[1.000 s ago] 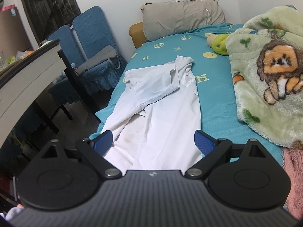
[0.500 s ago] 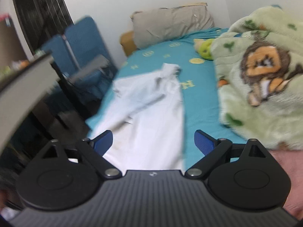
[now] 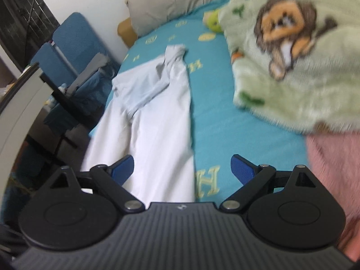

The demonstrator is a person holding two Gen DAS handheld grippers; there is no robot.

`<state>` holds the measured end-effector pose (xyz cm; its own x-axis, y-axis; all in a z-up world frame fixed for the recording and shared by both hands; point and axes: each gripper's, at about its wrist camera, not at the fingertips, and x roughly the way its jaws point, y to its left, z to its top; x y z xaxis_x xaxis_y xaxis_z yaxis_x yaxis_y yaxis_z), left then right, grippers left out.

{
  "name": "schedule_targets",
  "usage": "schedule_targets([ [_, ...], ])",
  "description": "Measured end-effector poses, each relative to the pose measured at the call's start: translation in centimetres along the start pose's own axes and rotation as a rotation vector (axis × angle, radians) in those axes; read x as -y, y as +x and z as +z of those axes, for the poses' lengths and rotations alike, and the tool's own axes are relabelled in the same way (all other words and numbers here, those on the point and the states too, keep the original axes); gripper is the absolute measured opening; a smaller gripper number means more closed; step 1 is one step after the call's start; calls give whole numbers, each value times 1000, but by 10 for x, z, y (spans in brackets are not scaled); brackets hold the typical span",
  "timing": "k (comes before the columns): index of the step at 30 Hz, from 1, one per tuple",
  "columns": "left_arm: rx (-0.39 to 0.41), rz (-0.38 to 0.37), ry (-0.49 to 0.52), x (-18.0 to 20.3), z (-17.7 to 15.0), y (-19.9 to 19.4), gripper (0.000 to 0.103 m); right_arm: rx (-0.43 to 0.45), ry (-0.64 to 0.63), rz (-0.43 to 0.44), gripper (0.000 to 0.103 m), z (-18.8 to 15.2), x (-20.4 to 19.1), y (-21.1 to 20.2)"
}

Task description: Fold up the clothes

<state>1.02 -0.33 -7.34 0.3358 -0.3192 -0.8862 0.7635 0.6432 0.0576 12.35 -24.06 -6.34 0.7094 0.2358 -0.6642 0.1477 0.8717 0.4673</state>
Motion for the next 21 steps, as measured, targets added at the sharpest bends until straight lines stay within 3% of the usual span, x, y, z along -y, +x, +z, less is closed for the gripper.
schedule_targets([
  [2,-66,12,-40,-1,-7,20,6,-37,27,11,94,-5,4,3],
  [5,-92,-4,-150,-16,-13,22,27,-80,73,2,94,-11,12,7],
  [9,-16,-28,-396,-56,-19,2,80,-125,133,4,94,-17,20,12],
  [12,31,-9,-620,-93,-30,-4,83,-175,151,11,94,-21,21,21],
  [15,2,45,-808,-125,-40,11,83,-230,162,31,94,-26,20,32],
  [19,-55,31,-970,-155,-52,37,83,-243,141,-13,94,-30,18,36],
  [21,-70,25,-987,-160,-53,43,83,-267,133,-16,93,-32,17,41],
])
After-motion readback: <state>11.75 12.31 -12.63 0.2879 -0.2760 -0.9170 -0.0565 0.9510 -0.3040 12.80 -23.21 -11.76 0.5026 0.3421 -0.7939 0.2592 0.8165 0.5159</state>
